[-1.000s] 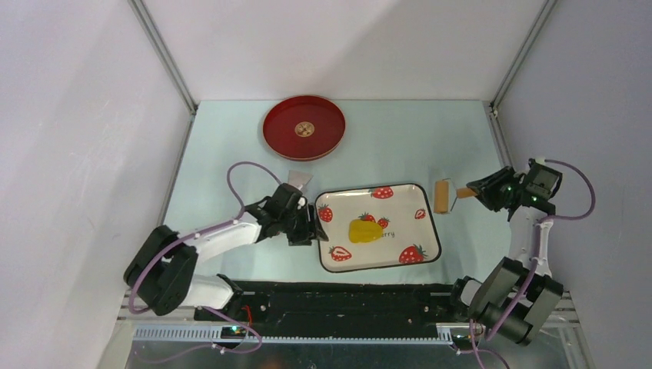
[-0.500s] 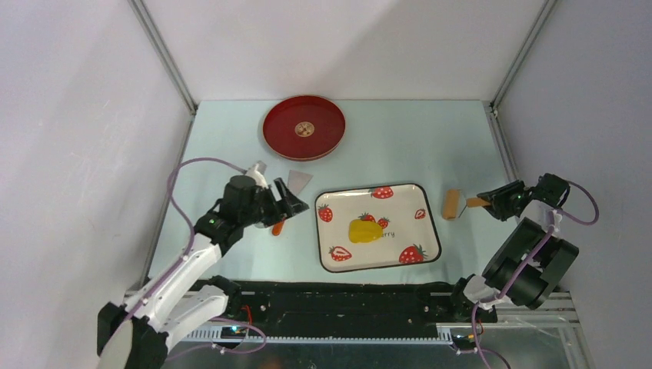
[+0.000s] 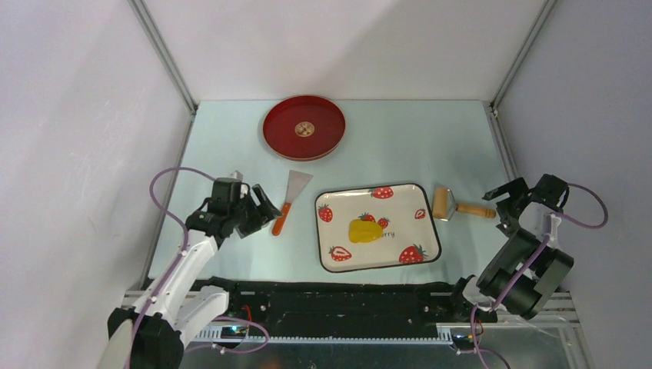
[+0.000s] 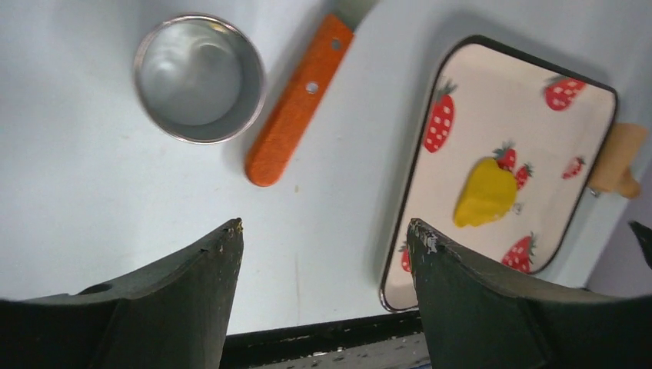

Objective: Roll out the dumpling wrappers from the dough

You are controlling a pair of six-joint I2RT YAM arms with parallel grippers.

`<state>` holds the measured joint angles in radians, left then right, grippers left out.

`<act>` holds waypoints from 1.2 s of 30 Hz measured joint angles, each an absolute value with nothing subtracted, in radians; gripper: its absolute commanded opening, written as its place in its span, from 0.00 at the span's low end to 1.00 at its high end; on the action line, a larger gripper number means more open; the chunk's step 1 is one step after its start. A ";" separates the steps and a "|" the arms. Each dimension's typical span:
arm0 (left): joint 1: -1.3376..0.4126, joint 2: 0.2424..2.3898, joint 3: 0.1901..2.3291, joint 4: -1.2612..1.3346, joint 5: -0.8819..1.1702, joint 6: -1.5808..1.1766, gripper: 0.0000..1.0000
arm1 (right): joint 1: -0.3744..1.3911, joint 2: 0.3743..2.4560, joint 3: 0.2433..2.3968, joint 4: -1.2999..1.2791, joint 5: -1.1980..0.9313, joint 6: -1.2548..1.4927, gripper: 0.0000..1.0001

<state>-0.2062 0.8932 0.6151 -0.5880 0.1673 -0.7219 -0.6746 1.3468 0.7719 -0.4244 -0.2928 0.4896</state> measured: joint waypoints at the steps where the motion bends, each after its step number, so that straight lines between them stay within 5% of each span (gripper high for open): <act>1: -0.204 0.905 0.630 -0.613 0.148 -0.713 0.80 | -0.671 1.327 0.772 -0.435 -0.258 0.490 0.99; 10: -0.112 1.010 0.717 -0.715 0.037 -0.663 0.63 | -0.559 1.195 0.781 -0.474 -0.164 0.498 1.00; 22: 0.007 1.250 0.762 -0.709 0.086 -0.601 0.39 | -0.148 1.193 0.849 -0.585 -0.191 0.493 0.99; 36: 0.024 1.378 0.762 -0.633 0.093 -0.593 0.22 | -0.113 1.143 0.849 -0.670 -0.237 0.475 0.99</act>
